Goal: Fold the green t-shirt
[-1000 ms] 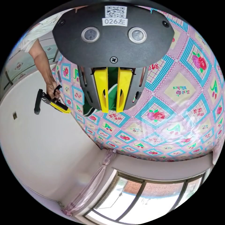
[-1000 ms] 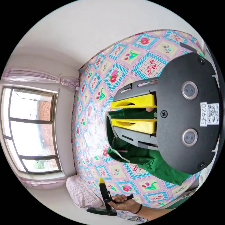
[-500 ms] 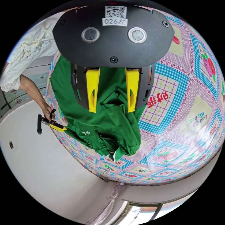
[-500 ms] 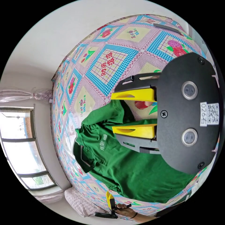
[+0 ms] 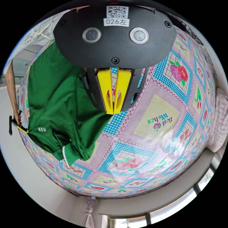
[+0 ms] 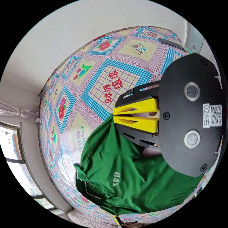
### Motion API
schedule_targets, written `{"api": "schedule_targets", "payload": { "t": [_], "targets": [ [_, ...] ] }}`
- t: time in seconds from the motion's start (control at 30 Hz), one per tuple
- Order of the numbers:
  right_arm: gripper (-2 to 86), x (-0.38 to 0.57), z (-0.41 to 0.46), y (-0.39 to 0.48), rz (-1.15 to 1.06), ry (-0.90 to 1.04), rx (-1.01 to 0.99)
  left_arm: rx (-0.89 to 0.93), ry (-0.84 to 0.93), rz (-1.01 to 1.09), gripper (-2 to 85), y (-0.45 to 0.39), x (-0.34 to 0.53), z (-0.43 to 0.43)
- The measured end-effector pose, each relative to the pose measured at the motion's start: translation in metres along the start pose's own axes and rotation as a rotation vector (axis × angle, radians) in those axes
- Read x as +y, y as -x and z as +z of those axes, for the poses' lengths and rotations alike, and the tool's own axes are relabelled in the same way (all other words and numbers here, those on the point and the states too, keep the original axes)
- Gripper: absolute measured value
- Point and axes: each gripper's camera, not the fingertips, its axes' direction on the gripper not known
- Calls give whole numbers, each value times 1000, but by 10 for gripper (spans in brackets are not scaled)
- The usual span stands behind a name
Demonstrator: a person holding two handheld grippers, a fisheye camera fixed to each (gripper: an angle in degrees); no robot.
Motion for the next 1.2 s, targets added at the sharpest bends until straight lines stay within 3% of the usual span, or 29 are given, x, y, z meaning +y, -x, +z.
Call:
{"api": "schedule_targets", "payload": {
  "t": [0.17, 0.23, 0.33, 0.5, 0.6, 0.73, 0.8, 0.87, 0.93, 0.97, 1.07, 1.13, 1.2],
  "targets": [
    [22, 5, -19, -71, 126, 44, -38, 325, -150, -388, -9, 124, 41, -4],
    [27, 16, -36, -90, 153, 34, -66, 381, -187, -459, -9, 148, 58, -3],
    [18, 44, -86, -90, 140, -66, -138, 327, -248, -508, -10, 170, 84, -12],
    [-6, 76, -149, -15, -82, -143, -242, 377, -360, -352, -10, 145, 117, -32],
    [-7, 107, -208, 1, -59, -284, -210, 501, -497, -259, -10, 116, 157, -63],
    [-3, 224, -402, -27, 27, -707, -448, 596, -937, -139, -8, 73, 269, -184],
    [9, 299, -496, -36, 16, -951, -467, 556, -1177, -42, -5, 45, 331, -245],
    [77, 384, -591, -41, 52, -1220, -422, 487, -1504, 122, 15, 9, 405, -306],
    [67, 425, -641, -44, 44, -1336, -449, 604, -1647, 233, 37, -2, 439, -337],
    [8, 442, -669, -47, -9, -1343, -506, 757, -1672, 325, 41, -4, 452, -354],
    [-5, 476, -717, -55, -9, -1315, -527, 966, -1654, 484, 6, -6, 478, -386],
    [-8, 498, -728, -62, 41, -1284, -516, 954, -1615, 481, 3, -6, 496, -399],
    [-9, 515, -729, -67, 46, -1191, -530, 827, -1585, 413, 7, -10, 518, -403]
  ]
}}
